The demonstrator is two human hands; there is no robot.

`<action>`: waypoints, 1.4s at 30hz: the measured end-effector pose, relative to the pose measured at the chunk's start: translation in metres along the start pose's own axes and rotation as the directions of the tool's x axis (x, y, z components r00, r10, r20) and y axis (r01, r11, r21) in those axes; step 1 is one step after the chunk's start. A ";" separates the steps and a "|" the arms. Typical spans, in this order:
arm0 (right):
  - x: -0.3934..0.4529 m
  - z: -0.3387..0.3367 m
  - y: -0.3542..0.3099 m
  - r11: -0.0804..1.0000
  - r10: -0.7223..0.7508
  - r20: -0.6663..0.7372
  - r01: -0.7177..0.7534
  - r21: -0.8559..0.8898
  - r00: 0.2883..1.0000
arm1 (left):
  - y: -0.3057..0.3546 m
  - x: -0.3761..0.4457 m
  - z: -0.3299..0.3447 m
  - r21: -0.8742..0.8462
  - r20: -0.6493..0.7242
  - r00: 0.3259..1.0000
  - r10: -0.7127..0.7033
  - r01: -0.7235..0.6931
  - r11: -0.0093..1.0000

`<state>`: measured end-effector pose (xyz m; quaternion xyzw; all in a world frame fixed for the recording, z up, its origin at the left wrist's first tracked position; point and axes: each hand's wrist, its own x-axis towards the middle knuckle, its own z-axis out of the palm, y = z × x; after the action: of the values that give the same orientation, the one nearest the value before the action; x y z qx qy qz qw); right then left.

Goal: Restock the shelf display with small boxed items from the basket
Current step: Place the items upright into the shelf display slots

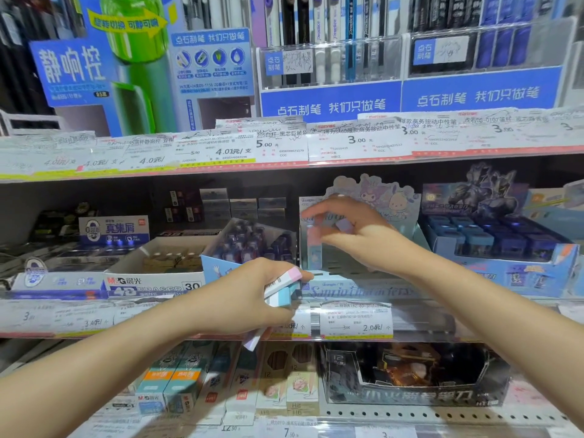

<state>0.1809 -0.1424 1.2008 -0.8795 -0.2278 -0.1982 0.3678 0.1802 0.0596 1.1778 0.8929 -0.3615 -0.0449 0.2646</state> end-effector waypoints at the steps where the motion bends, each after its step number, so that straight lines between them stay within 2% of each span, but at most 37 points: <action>1: -0.002 0.000 -0.003 0.995 0.020 -0.033 -0.016 0.098 0.999 | 0.001 0.000 0.001 -0.011 -0.042 0.999 0.015 -0.015 1.000; 4: -0.006 0.001 -0.011 0.940 0.081 -0.025 -0.068 0.335 0.996 | 0.010 0.000 0.004 -0.166 -0.150 0.988 0.022 -0.047 0.985; 7: -0.008 0.004 -0.018 0.897 0.088 0.012 -0.084 0.434 0.996 | 0.020 0.002 0.006 -0.374 -0.219 0.975 -0.033 -0.052 0.926; 10: -0.006 0.010 -0.017 0.823 0.091 0.057 -0.107 0.558 0.994 | 0.028 0.006 0.010 -0.494 -0.247 0.967 -0.061 -0.072 0.866; 15: -0.007 0.015 -0.023 0.811 0.118 0.087 -0.146 0.566 0.989 | 0.035 0.012 0.021 -0.597 -0.263 0.960 -0.096 -0.084 0.798; 18: -0.009 0.021 -0.025 0.844 0.095 0.041 -0.102 0.526 0.995 | 0.038 0.012 0.024 -0.655 -0.213 0.965 -0.150 -0.027 0.755; 20: -0.010 0.023 -0.025 0.848 0.096 -0.010 -0.077 0.525 0.995 | 0.038 0.011 0.025 -0.713 -0.129 0.974 -0.186 0.039 0.700; 23: -0.010 0.025 -0.028 0.814 0.096 -0.096 -0.023 0.580 0.991 | 0.039 0.008 0.023 -0.791 0.015 0.983 -0.181 0.123 0.600; 26: -0.009 0.027 -0.032 0.803 0.057 -0.158 0.049 0.594 0.986 | 0.042 0.006 0.021 -0.841 0.056 0.985 -0.161 0.134 0.525; 29: -0.008 0.031 -0.032 0.827 0.011 -0.158 0.080 0.556 0.987 | 0.042 0.006 0.021 -0.834 0.002 0.986 -0.167 0.094 0.544; 33: -0.008 0.021 -0.034 0.892 0.003 -0.081 0.033 0.451 0.997 | 0.042 0.007 0.022 -0.778 -0.137 0.967 -0.215 0.029 0.627; 38: -0.013 0.005 -0.028 0.975 0.037 -0.083 -0.017 0.223 0.996 | 0.033 0.010 0.019 -0.710 -0.300 0.920 -0.252 -0.039 0.703; 42: -0.013 0.007 -0.025 0.967 0.029 -0.138 0.007 0.255 0.990 | 0.031 0.010 0.019 -0.686 -0.326 0.922 -0.211 -0.076 0.724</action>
<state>0.1572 -0.1250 1.2036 -0.8099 -0.2201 -0.2268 0.4941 0.1630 0.0259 1.1781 0.7350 -0.2269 -0.0105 0.6389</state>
